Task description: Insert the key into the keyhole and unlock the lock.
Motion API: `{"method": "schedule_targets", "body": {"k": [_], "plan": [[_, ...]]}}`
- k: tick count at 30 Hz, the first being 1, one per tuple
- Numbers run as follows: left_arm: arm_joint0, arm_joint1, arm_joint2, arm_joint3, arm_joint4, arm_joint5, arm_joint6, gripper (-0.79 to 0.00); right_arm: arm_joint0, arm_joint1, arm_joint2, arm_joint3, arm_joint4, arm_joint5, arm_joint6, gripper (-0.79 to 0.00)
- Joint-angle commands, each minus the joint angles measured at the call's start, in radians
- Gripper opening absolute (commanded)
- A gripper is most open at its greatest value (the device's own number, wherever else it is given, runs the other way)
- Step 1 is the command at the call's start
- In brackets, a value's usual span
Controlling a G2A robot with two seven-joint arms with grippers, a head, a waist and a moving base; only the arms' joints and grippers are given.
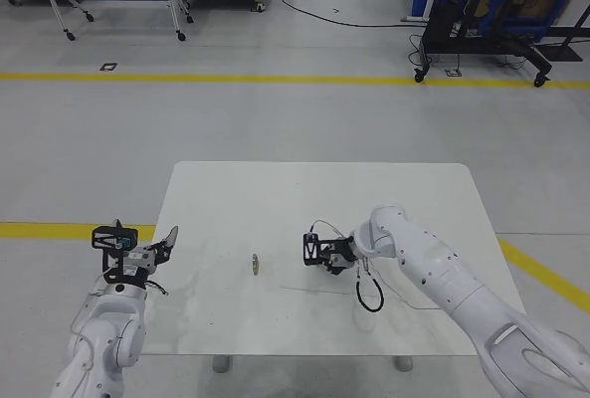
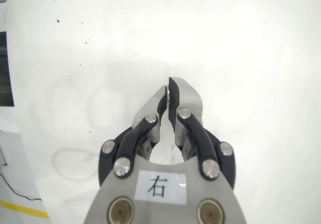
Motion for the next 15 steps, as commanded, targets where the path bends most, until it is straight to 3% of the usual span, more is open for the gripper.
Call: {"method": "schedule_targets", "body": {"k": [1, 9, 15], "plan": [[0.0, 0.0, 0.0, 0.0, 0.0, 0.0, 0.0, 0.0, 0.001, 0.0, -0.002, 0.0, -0.001, 0.003, 0.0, -0.785], [0.0, 0.0, 0.0, 0.0, 0.0, 0.0, 0.0, 0.0, -0.017, 0.018, 0.024, -0.048, -0.047, 0.005, -0.052, -0.785], [0.0, 0.0, 0.0, 0.0, 0.0, 0.0, 0.0, 0.0, -0.101, 0.068, 0.125, -0.167, -0.137, -0.004, -0.255, -0.785]]}}
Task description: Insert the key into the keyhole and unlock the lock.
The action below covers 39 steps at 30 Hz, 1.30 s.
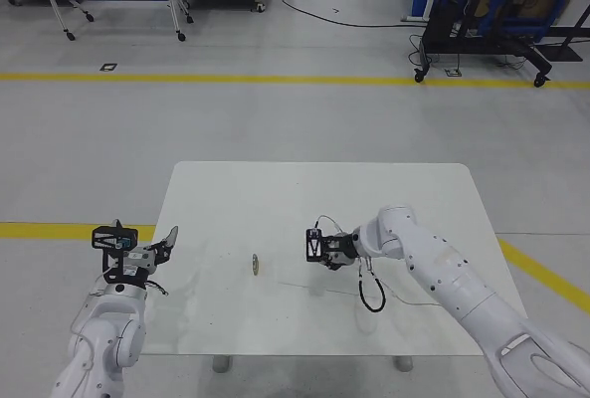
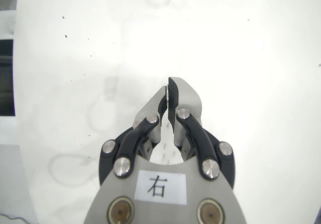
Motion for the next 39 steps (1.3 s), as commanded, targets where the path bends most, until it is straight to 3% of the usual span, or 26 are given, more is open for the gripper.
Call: {"method": "schedule_targets", "body": {"k": [1, 9, 13, 28, 31, 34, 39], "plan": [[0.0, 0.0, 0.0, 0.0, 0.0, 0.0, 0.0, 0.0, -0.036, 0.017, 0.046, -0.043, -0.019, 0.011, -0.103, -0.785], [0.0, 0.0, 0.0, 0.0, 0.0, 0.0, 0.0, 0.0, -0.24, 0.084, 0.266, -0.14, -0.043, 0.005, -0.68, -0.785], [0.0, 0.0, 0.0, 0.0, 0.0, 0.0, 0.0, 0.0, -0.28, 0.103, 0.298, -0.13, -0.068, -0.016, -0.861, -0.785], [-0.001, -0.001, 0.003, -0.008, -0.01, -0.008, 0.005, 0.0, -0.283, 0.107, 0.288, -0.131, -0.065, -0.007, -0.857, -0.785], [0.008, -0.002, 0.025, -0.08, -0.174, -0.19, 0.019, 0.0, -0.257, 0.094, 0.262, -0.109, 0.028, -0.013, -0.826, -0.785], [0.001, 0.001, 0.07, -0.112, -0.406, -0.453, -0.048, 0.0, -0.227, 0.081, 0.221, -0.092, 0.097, -0.016, -0.787, -0.785], [0.001, 0.001, 0.07, -0.112, -0.406, -0.453, -0.048, 0.0, -0.227, 0.081, 0.221, -0.092, 0.097, -0.016, -0.787, -0.785]]}}
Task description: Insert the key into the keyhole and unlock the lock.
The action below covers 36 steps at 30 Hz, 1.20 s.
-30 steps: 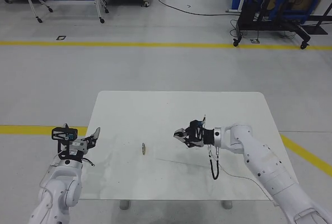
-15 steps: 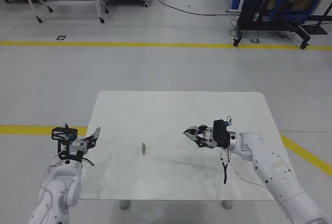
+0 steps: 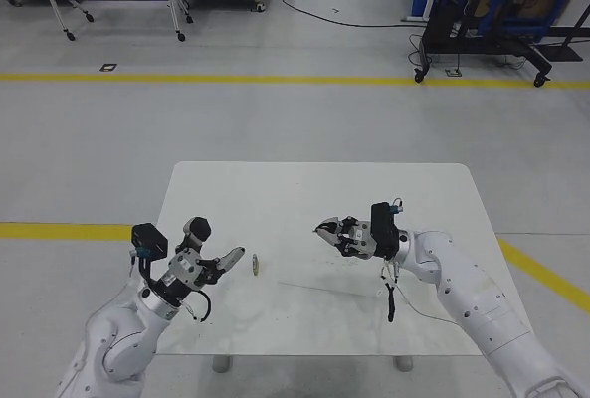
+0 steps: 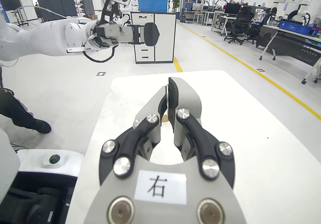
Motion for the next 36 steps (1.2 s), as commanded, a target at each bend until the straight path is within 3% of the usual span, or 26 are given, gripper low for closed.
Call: {"method": "schedule_targets", "body": {"k": [1, 7, 11, 19, 22, 23, 26, 29, 32, 33, 36], "plan": [[0.0, 0.0, 0.0, 0.0, 0.095, 0.173, 0.0, 0.0, 0.0, 0.0, 0.0, 0.0, 0.0, 0.0, 0.0, -0.785], [0.0, 0.0, 0.003, 0.0, 0.09, 0.169, -0.001, 0.0, 0.0, 0.0, 0.0, 0.0, 0.0, 0.0, 0.0, -0.785], [-0.025, 0.001, 0.031, 0.033, -0.084, 0.051, -0.053, 0.0, -0.007, -0.003, -0.004, -0.008, 0.045, 0.0, -0.008, -0.785], [-0.234, 0.008, 0.179, 0.228, -0.663, -0.173, -0.397, 0.0, 0.106, -0.002, -0.235, 0.008, 0.419, 0.0, 0.078, -0.785], [-0.329, 0.011, 0.258, 0.326, -0.986, -0.178, -0.585, 0.0, 0.159, 0.003, -0.321, 0.033, 0.65, 0.0, 0.185, -0.785], [-0.36, 0.012, 0.275, 0.362, -1.095, -0.172, -0.647, -0.034, 0.176, 0.005, -0.342, 0.036, 0.722, 0.0, 0.221, -0.785], [-0.433, 0.015, 0.3, 0.46, -1.259, -0.171, -0.797, -0.086, 0.217, 0.014, -0.38, 0.046, 0.875, 0.0, 0.328, -0.785], [-0.47, 0.013, 0.325, 0.522, -1.316, -0.199, -0.87, -0.08, 0.238, 0.023, -0.397, 0.05, 0.985, 0.0, 0.41, -0.785], [-0.486, 0.01, 0.341, 0.546, -1.3, -0.234, -0.879, -0.151, 0.25, 0.03, -0.404, 0.056, 1.057, 0.0, 0.48, -0.785], [-0.488, 0.009, 0.345, 0.548, -1.281, -0.245, -0.873, -0.228, 0.252, 0.031, -0.407, 0.057, 1.075, 0.0, 0.502, -0.785], [-0.489, 0.006, 0.354, 0.543, -1.234, -0.26, -0.843, -0.225, 0.259, 0.031, -0.412, 0.062, 1.122, 0.0, 0.558, -0.785]]}}
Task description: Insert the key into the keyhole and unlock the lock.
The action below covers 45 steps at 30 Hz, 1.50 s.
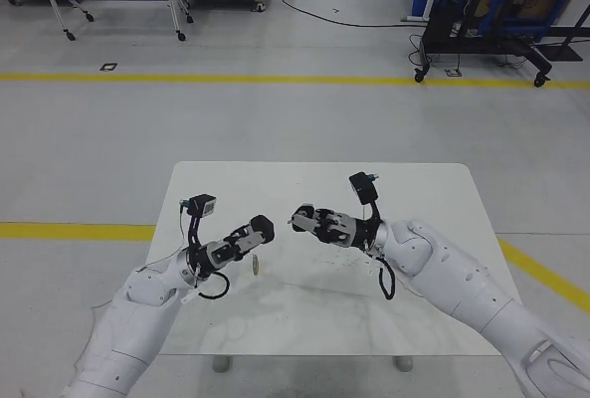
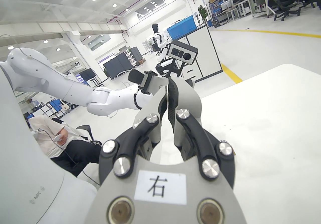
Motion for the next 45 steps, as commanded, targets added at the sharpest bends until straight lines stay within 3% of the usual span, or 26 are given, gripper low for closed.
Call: {"method": "schedule_targets", "body": {"k": [1, 4, 6, 7, 11, 21, 26, 29, 33, 41, 45], "plan": [[-0.001, -0.001, 0.005, -0.006, 0.024, 0.003, 0.017, -0.222, 0.004, -0.001, -0.002, 0.007, 0.024, 0.0, 0.031, -0.785], [-0.002, -0.002, 0.012, -0.022, 0.046, 0.015, 0.031, -0.262, 0.013, -0.006, -0.001, 0.029, 0.041, 0.0, 0.066, -0.785], [-0.001, -0.001, 0.012, -0.032, 0.062, 0.024, 0.041, -0.326, 0.015, -0.011, -0.005, 0.035, 0.05, 0.0, 0.084, -0.785], [-0.001, -0.001, 0.011, -0.038, 0.075, 0.03, 0.047, -0.394, 0.016, -0.013, -0.007, 0.036, 0.054, 0.0, 0.095, -0.785], [0.006, 0.0, 0.009, -0.066, 0.152, 0.051, 0.084, -0.446, 0.019, -0.022, -0.01, 0.041, 0.075, 0.0, 0.131, -0.785], [0.017, 0.0, 0.021, -0.089, 0.21, 0.068, 0.142, -0.493, 0.023, -0.036, 0.009, 0.054, 0.119, 0.0, 0.201, -0.785], [0.011, 0.0, 0.026, -0.086, 0.218, 0.077, 0.151, -0.696, 0.021, -0.041, 0.024, 0.057, 0.127, 0.0, 0.226, -0.785], [0.009, 0.0, 0.027, -0.084, 0.224, 0.08, 0.162, -0.745, 0.02, -0.045, 0.032, 0.061, 0.132, 0.0, 0.24, -0.785], [0.007, 0.0, 0.028, -0.079, 0.237, 0.082, 0.178, -0.739, 0.017, -0.049, 0.041, 0.065, 0.135, 0.0, 0.26, -0.785], [0.009, 0.002, 0.024, -0.076, 0.243, 0.076, 0.195, -0.588, 0.008, -0.058, 0.057, 0.066, 0.141, 0.0, 0.297, -0.785], [0.01, 0.004, 0.025, -0.074, 0.241, 0.072, 0.197, -0.6, 0.0, -0.061, 0.066, 0.064, 0.144, 0.0, 0.309, -0.785]]}}
